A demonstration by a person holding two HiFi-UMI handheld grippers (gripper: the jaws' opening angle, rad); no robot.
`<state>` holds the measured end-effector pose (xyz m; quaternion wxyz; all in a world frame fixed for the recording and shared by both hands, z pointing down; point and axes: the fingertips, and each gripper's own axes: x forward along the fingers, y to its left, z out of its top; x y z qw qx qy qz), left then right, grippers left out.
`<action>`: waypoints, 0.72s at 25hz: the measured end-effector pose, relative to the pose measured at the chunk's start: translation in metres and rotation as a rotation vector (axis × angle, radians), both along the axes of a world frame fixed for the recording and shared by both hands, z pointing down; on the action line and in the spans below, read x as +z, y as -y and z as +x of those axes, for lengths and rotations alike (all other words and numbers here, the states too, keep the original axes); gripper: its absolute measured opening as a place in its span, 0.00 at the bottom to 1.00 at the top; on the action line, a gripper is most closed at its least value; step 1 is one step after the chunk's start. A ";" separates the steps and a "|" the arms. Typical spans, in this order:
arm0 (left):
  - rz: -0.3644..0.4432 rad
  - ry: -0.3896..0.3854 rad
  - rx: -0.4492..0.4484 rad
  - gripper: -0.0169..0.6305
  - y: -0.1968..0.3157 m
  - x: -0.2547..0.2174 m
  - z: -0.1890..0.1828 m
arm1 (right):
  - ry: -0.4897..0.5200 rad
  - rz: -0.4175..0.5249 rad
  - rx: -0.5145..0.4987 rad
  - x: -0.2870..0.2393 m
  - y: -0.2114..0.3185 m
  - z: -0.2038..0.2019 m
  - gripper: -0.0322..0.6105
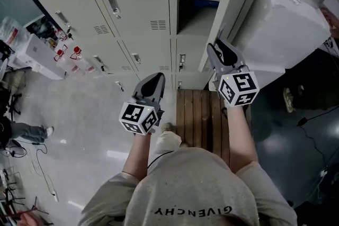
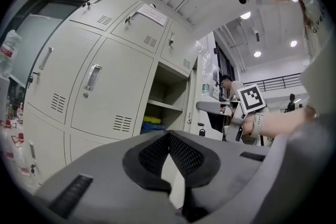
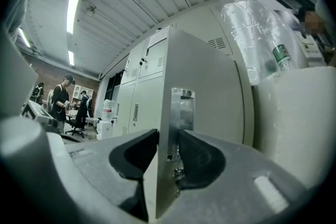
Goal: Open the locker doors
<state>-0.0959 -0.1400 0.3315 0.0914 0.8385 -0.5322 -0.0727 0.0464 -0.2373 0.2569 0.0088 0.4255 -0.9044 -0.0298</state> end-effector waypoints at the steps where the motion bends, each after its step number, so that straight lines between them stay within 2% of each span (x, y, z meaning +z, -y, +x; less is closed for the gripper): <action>1: 0.000 0.000 0.000 0.02 -0.003 0.000 0.002 | 0.002 0.000 0.007 0.001 -0.004 0.006 0.25; 8: 0.010 -0.001 0.018 0.02 -0.013 -0.005 0.019 | -0.009 0.026 0.066 0.000 -0.027 0.049 0.21; 18: 0.010 0.005 0.065 0.02 -0.022 -0.008 0.043 | -0.007 0.034 0.205 -0.001 -0.043 0.120 0.16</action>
